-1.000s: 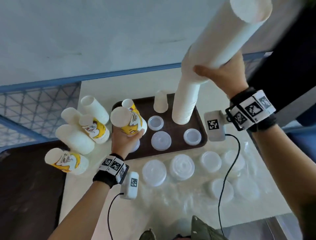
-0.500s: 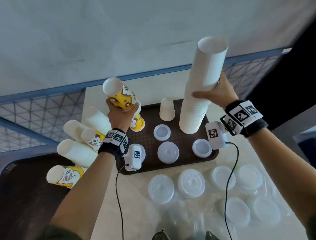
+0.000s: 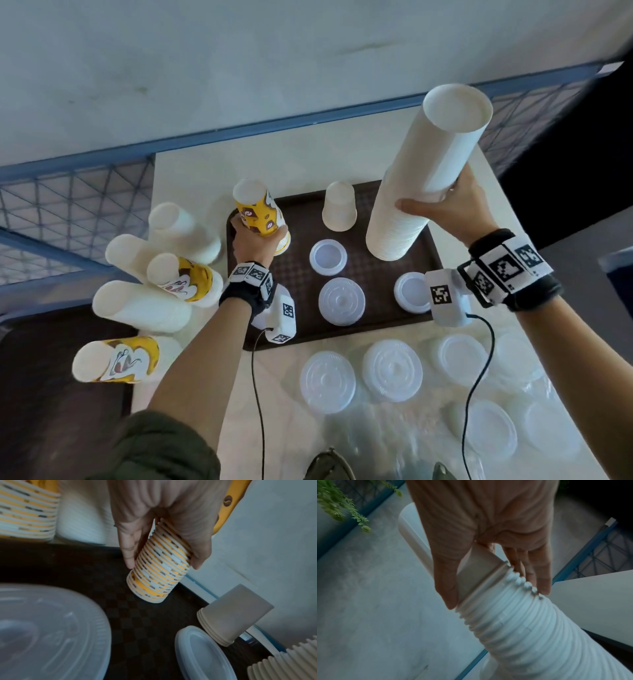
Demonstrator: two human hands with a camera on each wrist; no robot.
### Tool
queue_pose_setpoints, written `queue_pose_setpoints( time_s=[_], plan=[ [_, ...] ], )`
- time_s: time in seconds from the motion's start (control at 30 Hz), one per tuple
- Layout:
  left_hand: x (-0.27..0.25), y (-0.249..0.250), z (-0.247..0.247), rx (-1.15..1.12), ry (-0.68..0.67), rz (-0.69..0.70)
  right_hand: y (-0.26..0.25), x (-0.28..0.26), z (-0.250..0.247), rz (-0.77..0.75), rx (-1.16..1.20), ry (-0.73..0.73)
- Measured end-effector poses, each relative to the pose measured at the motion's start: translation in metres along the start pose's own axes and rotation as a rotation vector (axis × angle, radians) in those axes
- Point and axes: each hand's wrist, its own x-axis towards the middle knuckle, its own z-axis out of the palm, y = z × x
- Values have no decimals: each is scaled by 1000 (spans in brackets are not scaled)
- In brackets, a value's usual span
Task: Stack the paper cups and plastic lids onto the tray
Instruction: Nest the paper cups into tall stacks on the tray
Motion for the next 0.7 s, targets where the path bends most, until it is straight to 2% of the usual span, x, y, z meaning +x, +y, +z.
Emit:
queue_pose_setpoints(
  time_s=[0.17, 0.27, 0.33, 0.37, 0.43, 0.5, 0.6, 0.7],
  plan=[
    [-10, -11, -2, -20, -119, -33, 5, -11, 1, 17, 71, 35],
    [-20, -17, -12, -30, -121, -12, 9, -38, -2, -39, 154, 316],
    [-35, -21, -23, -60, -85, 103, 3, -63, -1, -167, 175, 521],
    [-45, -23, -31, -90, -58, 176, -3, -75, 4, -258, 178, 558],
    [-67, -28, -51, -147, 9, 307, -17, -93, 22, -410, 218, 459],
    [-86, -36, -74, -152, 110, 434, -32, -106, 53, -445, 288, 237],
    [-105, -52, -113, -129, 318, 542, -49, -117, 114, -426, 269, -89],
    [-116, -70, -155, -57, 530, 517, -59, -119, 176, -315, 184, -375]
  ],
)
